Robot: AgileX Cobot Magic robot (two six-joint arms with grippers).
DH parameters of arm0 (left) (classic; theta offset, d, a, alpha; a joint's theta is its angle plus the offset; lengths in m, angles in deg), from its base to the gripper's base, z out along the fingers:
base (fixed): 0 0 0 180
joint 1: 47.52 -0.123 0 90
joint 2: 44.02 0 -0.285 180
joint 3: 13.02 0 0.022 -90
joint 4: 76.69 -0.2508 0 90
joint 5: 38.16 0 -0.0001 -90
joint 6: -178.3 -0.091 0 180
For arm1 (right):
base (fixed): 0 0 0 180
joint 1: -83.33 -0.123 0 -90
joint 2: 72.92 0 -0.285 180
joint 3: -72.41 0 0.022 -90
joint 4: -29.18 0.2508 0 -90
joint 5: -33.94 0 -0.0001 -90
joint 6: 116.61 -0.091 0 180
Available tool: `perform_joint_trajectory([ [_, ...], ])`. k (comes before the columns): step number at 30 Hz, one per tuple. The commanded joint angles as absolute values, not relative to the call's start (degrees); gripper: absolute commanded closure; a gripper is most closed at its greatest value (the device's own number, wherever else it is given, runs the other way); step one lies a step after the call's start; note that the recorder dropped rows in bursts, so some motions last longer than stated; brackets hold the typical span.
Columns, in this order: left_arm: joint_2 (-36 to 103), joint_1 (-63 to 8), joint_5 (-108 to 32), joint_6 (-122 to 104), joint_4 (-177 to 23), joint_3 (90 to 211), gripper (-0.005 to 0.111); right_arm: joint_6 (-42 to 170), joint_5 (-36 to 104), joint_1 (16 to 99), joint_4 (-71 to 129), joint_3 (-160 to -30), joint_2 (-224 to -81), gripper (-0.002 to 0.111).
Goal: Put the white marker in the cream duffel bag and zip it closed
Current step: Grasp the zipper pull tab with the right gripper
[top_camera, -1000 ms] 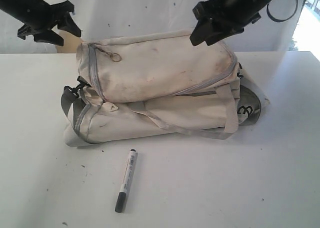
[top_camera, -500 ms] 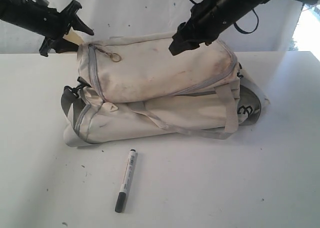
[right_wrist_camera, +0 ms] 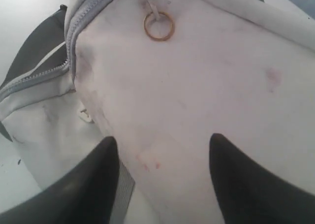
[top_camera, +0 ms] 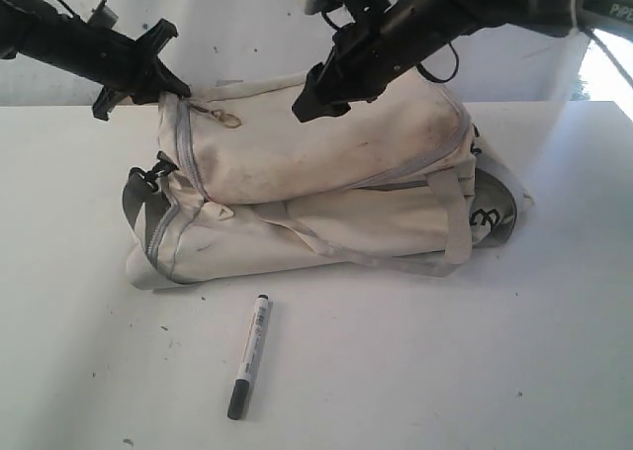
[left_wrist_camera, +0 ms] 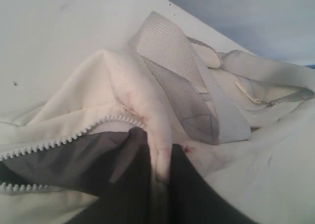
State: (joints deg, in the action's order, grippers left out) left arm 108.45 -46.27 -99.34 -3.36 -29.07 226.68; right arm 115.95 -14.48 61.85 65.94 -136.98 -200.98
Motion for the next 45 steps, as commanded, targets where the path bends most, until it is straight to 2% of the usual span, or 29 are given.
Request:
perform_joint_trajectory([
  [1,108.18,-45.97,-101.57,-10.81,-27.65,226.45,0.106,122.27,-8.04,59.23,68.56,-136.95,-201.90,0.055],
  [7,108.18,-45.97,-106.35,-12.71,-23.05,226.45,0.106,124.65,3.64,55.32,70.74,-136.95,-204.20,0.055],
  [16,108.18,-46.11,-108.13,-18.63,-9.58,226.45,0.106,124.87,8.74,52.39,71.97,-136.95,-207.07,0.057],
  [34,108.18,-46.21,-108.13,-18.63,-6.41,226.45,0.106,125.15,19.35,50.50,73.12,-136.95,-210.06,0.058],
  [45,108.18,-46.21,-108.13,-18.63,-6.10,226.45,0.106,125.15,25.82,50.30,73.12,-136.95,-211.63,0.072],
])
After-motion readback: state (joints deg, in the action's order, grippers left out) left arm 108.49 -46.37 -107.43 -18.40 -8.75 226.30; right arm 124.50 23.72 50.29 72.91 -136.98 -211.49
